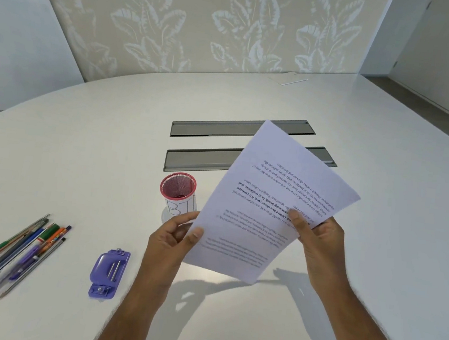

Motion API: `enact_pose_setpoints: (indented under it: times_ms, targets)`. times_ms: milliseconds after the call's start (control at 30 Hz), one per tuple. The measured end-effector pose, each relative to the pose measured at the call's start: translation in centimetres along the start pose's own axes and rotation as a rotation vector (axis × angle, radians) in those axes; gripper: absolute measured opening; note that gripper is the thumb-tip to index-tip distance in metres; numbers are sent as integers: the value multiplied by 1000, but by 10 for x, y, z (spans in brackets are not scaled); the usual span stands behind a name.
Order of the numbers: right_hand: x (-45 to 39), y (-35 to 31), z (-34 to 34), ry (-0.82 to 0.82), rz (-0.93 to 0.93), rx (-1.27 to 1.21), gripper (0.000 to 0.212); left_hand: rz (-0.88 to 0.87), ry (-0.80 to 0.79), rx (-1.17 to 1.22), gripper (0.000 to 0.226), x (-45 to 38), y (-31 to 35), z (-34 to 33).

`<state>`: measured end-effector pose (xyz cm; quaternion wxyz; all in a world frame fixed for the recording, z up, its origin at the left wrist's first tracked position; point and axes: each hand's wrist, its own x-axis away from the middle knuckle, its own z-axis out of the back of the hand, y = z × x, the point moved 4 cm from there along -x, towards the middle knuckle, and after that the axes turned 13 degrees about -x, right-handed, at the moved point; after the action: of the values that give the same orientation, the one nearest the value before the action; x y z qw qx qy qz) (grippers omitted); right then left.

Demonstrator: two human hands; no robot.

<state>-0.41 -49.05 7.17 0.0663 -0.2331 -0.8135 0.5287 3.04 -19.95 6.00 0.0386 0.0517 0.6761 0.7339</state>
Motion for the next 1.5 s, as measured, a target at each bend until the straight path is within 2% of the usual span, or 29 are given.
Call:
enact_pose_setpoints:
  times_ms: [167,267,400,600,700,800,900,1033,1233,1500]
  targets:
    - [2,-17,-14,-24,60,179,21,-39,-149,-165,31,0,5,-9]
    - [5,-28,-29,-96,109,266,8,-56,-186,-213,22,-1,16,-15]
    - [10,-44,-48,-177,152,265,17,-77,-168,-258,19,-7,37,-16]
    - [11,-59,-60,-173,223,239,22,-109,-116,-263,17,-12,55,-19]
    - [13,-48,-54,-170,179,244,22,-80,-165,-280,17,-8,45,-24]
    - [16,-24,-45,-191,57,237,25,-42,-215,-266,22,-2,29,-27]
    - [18,-9,-39,-208,-11,234,25,-26,-190,-220,24,0,27,-25]
    - [19,-10,-37,-197,0,204,17,-77,-167,-222,24,-1,32,-25]
    - [24,5,-28,-183,-35,286,17,-52,-207,-227,28,3,20,-31]
    - [30,13,-26,-156,-50,279,22,-40,-169,-249,34,5,12,-33]
